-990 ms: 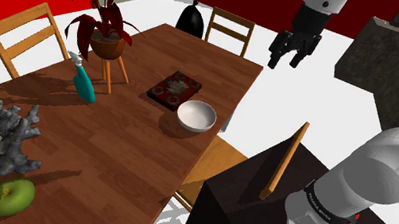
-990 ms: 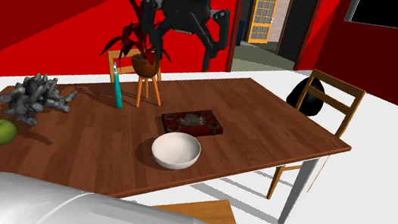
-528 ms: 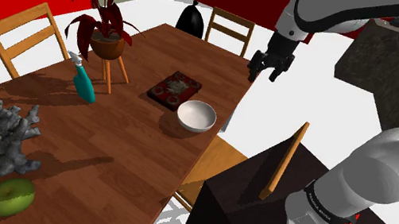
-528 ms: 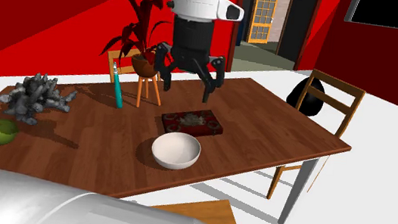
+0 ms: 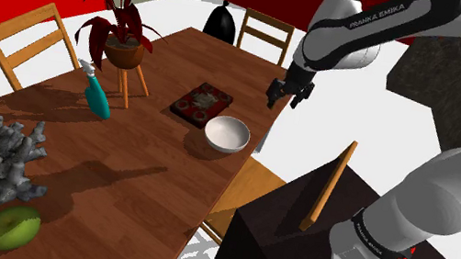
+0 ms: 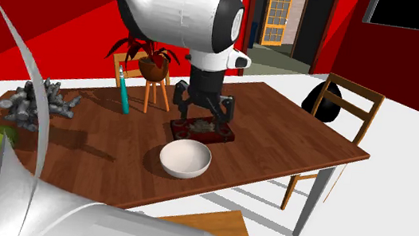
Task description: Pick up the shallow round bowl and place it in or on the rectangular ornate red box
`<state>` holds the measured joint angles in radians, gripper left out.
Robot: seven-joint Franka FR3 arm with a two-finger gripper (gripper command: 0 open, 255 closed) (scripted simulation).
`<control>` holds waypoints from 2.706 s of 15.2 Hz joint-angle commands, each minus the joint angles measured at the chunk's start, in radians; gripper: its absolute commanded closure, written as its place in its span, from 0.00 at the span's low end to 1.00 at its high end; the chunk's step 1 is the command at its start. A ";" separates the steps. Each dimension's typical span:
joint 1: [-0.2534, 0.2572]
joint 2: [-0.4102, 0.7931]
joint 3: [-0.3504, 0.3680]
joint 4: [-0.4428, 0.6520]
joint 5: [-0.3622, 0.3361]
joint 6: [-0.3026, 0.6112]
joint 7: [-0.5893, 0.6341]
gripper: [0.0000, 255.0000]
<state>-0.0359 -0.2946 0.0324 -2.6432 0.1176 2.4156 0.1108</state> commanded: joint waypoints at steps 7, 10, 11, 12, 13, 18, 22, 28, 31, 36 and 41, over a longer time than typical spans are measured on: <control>0.002 0.348 -0.007 0.081 0.055 0.289 -0.023 0.00; -0.003 0.481 -0.003 0.139 0.088 0.372 -0.042 0.00; -0.006 0.525 0.000 0.161 0.099 0.396 -0.048 0.00; -0.011 0.569 0.004 0.185 0.108 0.419 -0.054 0.00; -0.016 0.612 0.008 0.210 0.117 0.440 -0.059 0.00; -0.035 0.767 0.025 0.305 0.139 0.508 -0.072 0.00; -0.039 0.830 0.035 0.331 0.144 0.544 -0.078 0.00; -0.042 0.870 0.040 0.350 0.146 0.566 -0.081 0.00; -0.042 0.870 0.040 0.350 0.146 0.566 -0.081 0.00; -0.042 0.870 0.040 0.350 0.146 0.566 -0.081 1.00; -0.042 0.870 0.040 0.350 0.146 0.566 -0.081 1.00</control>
<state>-0.0777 0.5744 0.0725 -2.2931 0.2639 2.9816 0.0298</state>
